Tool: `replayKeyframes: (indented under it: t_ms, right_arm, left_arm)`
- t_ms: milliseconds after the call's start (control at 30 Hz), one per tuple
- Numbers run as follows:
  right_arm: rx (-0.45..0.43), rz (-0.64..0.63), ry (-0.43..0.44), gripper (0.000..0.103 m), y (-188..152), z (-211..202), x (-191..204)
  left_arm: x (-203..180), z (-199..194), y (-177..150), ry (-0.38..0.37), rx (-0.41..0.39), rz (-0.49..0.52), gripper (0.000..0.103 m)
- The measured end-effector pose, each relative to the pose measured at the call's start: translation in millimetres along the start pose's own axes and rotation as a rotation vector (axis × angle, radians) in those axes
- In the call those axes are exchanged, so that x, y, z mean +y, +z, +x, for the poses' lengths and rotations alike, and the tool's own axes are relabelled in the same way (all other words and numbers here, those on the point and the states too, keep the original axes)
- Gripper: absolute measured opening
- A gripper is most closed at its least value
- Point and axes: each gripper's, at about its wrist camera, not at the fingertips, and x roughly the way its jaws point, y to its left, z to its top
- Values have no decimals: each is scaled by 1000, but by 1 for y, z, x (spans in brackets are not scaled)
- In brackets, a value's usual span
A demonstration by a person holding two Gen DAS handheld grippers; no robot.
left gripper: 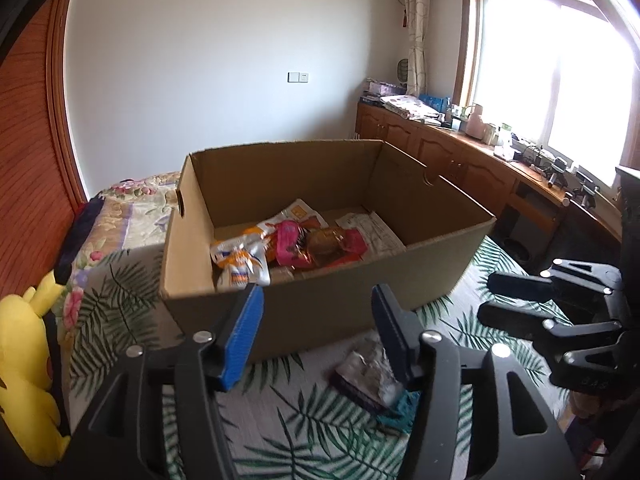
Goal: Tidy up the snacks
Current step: 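Move both open grippers toward the clear and blue packs on the bedspread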
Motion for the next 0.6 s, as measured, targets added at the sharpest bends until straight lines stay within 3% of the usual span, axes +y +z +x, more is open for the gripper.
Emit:
replayKeyframes:
  t_ms: [167,600]
  right_arm:
    - [43,9,8,34,-21,3,7]
    - [164,7,42,50,-54,41,21]
  left_arm:
    - [-5,-3,-16,3,-5,-3,70]
    - [1,9,-59,41,58,-9,71]
